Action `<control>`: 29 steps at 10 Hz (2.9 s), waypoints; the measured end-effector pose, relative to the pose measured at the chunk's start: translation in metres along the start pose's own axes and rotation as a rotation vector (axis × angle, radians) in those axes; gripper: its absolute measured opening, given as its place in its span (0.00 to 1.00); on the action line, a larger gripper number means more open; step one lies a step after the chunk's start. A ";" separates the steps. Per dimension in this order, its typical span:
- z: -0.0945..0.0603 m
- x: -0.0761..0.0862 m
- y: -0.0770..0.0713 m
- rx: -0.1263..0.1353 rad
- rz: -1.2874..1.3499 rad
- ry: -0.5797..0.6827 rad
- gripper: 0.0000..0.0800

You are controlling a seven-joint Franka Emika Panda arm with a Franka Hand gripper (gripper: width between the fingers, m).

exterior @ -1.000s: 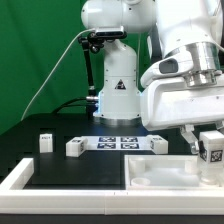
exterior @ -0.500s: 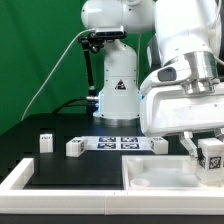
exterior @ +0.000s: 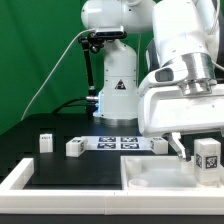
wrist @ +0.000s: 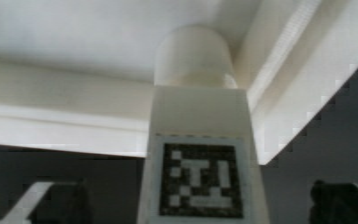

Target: Assemble one leg

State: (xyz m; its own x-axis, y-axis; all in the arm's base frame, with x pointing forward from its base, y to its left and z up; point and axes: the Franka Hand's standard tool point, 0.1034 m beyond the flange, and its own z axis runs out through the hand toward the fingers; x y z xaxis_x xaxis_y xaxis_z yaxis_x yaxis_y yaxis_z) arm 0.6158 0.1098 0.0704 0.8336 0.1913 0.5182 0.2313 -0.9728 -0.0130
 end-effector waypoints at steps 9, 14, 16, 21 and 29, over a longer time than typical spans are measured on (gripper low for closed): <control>-0.024 0.015 0.002 0.012 -0.002 -0.038 0.81; -0.008 0.014 0.000 0.109 0.051 -0.407 0.81; -0.003 0.025 0.002 0.136 0.066 -0.489 0.81; -0.001 0.022 0.004 0.128 0.068 -0.471 0.42; 0.002 0.023 0.007 -0.015 0.558 -0.431 0.36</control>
Offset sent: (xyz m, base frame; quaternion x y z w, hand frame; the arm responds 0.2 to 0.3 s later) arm 0.0000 0.0000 0.0000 0.0000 0.0000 0.0000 1.0000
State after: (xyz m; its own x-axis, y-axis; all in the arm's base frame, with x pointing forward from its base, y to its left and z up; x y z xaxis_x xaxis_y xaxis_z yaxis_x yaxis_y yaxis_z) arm 0.6375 0.1073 0.0801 0.9508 -0.3052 0.0528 -0.2931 -0.9418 -0.1648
